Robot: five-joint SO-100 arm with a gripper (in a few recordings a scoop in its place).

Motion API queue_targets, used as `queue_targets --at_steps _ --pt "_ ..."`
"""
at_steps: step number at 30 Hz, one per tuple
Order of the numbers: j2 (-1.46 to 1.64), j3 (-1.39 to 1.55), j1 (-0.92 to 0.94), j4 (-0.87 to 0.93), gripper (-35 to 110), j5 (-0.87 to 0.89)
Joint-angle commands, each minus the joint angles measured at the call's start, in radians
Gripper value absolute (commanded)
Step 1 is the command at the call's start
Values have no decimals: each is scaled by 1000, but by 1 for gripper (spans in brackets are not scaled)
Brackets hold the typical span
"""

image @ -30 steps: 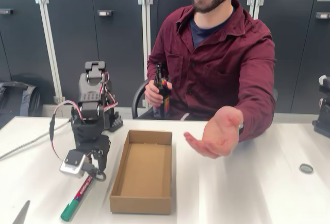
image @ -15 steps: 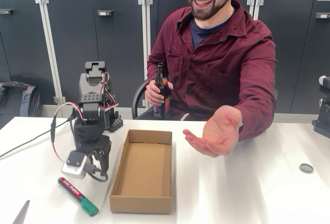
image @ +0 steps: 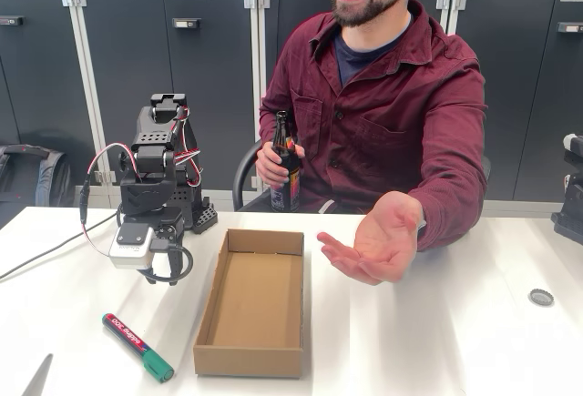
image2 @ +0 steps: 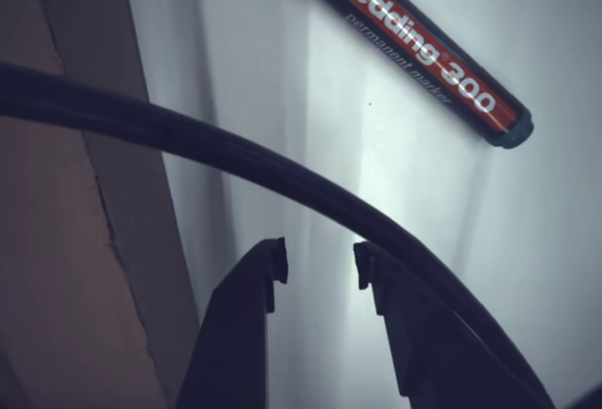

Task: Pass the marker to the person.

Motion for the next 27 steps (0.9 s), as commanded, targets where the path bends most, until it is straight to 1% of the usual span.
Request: queue_targets --at_steps 1,2,3,4,6,7,8,10,15,19,23,27 --pt "87 32 67 -64 17 264" --pt "89 35 86 -61 17 353" --pt "89 28 107 -20 17 397" --pt "87 20 121 -28 16 517" --pt "84 -5 166 0 16 681" --pt "77 -12 193 -17 16 808" --pt "61 -23 222 -3 15 893" --pt "21 -32 253 46 18 1002" --pt "-146 -91 331 75 17 1186" --pt "-259 -121 388 -29 18 1292" --pt "-282 -143 373 -25 26 1364" --pt "-299 -199 341 -12 25 1417"
